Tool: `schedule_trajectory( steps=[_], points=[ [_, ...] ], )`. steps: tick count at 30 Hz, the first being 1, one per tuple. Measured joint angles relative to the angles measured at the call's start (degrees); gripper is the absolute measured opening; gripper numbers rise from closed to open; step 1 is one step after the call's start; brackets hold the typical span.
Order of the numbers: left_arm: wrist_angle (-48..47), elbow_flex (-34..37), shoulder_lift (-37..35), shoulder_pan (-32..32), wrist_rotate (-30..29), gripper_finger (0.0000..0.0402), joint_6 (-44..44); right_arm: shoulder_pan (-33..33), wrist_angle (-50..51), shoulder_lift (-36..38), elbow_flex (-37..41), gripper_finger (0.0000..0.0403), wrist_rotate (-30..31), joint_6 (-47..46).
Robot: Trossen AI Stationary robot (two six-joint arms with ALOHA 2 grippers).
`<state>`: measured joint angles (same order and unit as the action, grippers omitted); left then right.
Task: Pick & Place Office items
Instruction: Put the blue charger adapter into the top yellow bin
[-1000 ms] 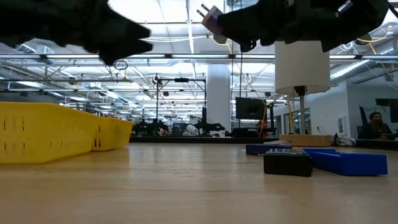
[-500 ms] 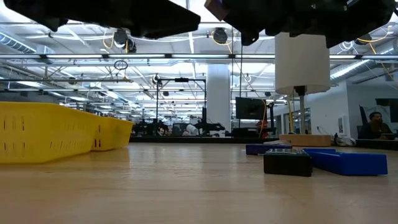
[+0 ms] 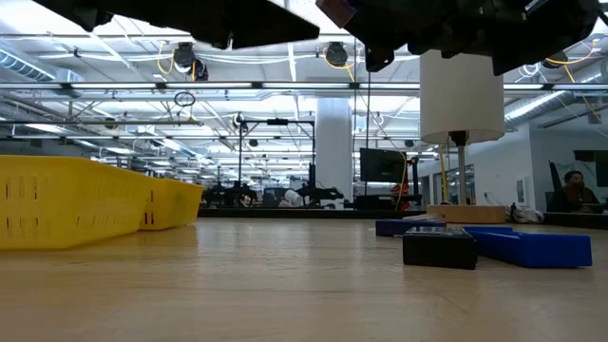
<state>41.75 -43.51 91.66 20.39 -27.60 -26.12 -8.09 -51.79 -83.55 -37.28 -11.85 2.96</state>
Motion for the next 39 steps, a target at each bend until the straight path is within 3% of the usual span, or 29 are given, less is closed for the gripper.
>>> schedule_trajectory(
  steps=[8,14,39],
  points=[
    [5.79,0.0,-0.02,-1.93,6.34,0.0225,16.01,-0.03,-1.51,-0.01,0.0,0.0135,0.36,2.83],
    [6.39,0.0,0.0,-3.81,8.79,0.0225,24.89,-1.19,-1.53,0.01,0.0,0.0135,6.36,5.89],
    [5.97,-4.24,3.98,-4.4,7.84,0.0225,26.03,-1.41,-0.24,0.0,0.13,0.0134,8.9,7.41]
  ],
)
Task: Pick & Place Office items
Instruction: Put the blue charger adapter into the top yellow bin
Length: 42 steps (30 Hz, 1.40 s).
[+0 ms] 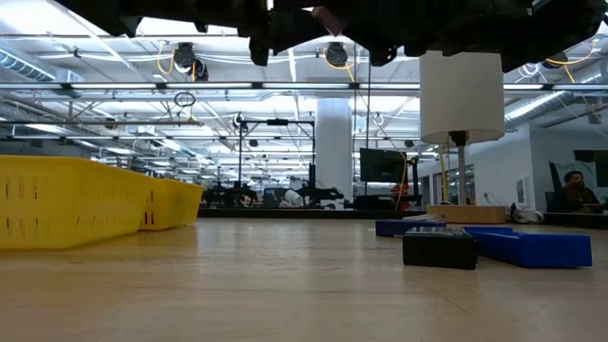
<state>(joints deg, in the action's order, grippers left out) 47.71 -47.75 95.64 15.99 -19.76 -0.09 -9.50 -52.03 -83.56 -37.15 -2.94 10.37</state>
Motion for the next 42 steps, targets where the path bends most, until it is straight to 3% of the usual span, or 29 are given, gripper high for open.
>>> schedule_trajectory(
  steps=[16,24,28,36,42],
  points=[
    [-0.75,-0.04,-0.79,0.85,-1.75,0.0222,-5.52,0.0,0.34,-0.05,-0.2,0.0134,0.38,1.03],
    [-0.89,-0.02,-0.85,0.92,-2.35,0.0162,-4.9,0.0,0.73,-0.03,-0.17,0.0134,0.42,1.22],
    [-0.89,0.0,-0.88,0.92,-2.88,0.0159,-4.24,0.0,1.1,0.05,-0.15,0.0138,0.54,0.29],
    [-5.7,-0.02,-4.66,1.85,-8.41,0.0136,-4.16,0.02,3.25,-0.04,-0.23,0.0194,3.64,-3.28],
    [-10.56,-0.07,-7.43,2.49,-8.87,0.0135,-4.25,0.02,3.41,-0.06,-0.13,0.0234,5.73,-2.14]
  ],
)
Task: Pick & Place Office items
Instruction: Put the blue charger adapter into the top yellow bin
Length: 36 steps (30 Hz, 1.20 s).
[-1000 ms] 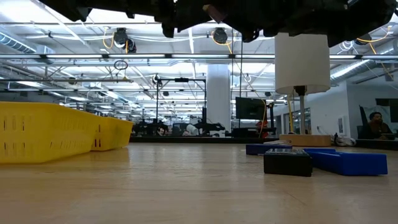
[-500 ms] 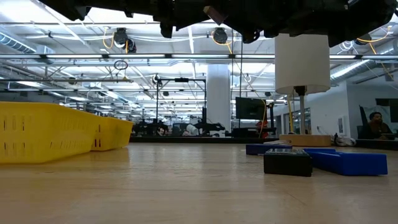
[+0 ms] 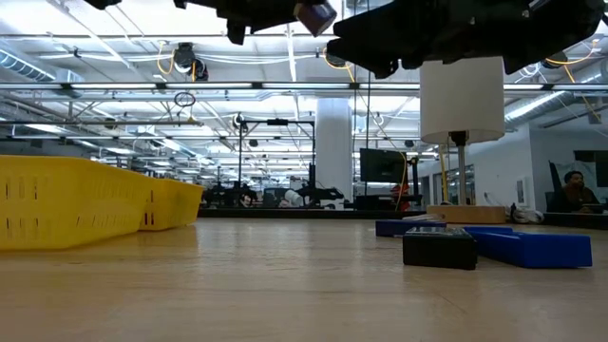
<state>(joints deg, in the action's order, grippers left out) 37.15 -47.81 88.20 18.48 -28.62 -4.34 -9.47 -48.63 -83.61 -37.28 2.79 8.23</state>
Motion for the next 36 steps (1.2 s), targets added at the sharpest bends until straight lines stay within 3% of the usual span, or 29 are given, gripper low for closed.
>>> schedule_trajectory(
  steps=[7,13,21,29,36],
  points=[
    [-2.53,0.07,-1.01,0.41,-1.24,0.0135,0.25,0.0,0.81,0.22,0.0,0.0248,0.13,-0.04],
    [-2.76,2.97,-3.98,0.68,-1.68,0.0135,0.61,0.09,9.28,5.44,0.0,0.0242,0.42,-2.09],
    [-3.09,15.24,-15.95,0.73,-11.8,0.0135,3.73,0.09,19.84,14.07,0.01,0.0238,0.44,-3.57],
    [-2.79,30.73,-28.11,0.7,-21.73,0.0135,13.25,0.29,24.31,16.69,0.04,0.0237,3.5,-4.51],
    [-3.13,40.19,-30.85,-0.94,-24.45,0.0135,22.14,0.4,23.57,16.74,0.04,0.0235,3.43,-4.68]
  ],
)
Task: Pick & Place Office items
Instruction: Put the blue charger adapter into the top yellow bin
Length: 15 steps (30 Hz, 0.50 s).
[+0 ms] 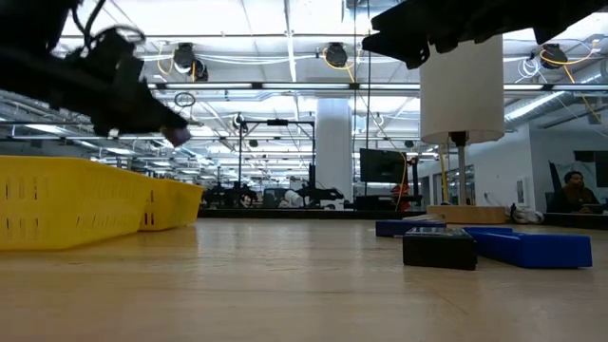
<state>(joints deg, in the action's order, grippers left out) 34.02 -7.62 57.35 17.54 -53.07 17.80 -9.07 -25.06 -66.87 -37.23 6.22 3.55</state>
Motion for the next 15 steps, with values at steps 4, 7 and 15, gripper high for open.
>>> schedule_trajectory(
  steps=[4,7,15],
  points=[
    [0.0,2.1,1.29,-2.61,0.64,0.0135,5.47,0.2,-0.15,0.0,0.0,0.0235,-0.02,0.06],
    [0.14,2.26,2.14,-4.07,2.06,0.0135,6.87,0.29,-0.42,0.0,0.0,0.0235,-0.01,0.07],
    [0.96,2.11,4.76,-6.82,5.03,0.0146,8.61,0.47,-0.37,0.0,0.0,0.0235,-0.06,0.11]
  ],
)
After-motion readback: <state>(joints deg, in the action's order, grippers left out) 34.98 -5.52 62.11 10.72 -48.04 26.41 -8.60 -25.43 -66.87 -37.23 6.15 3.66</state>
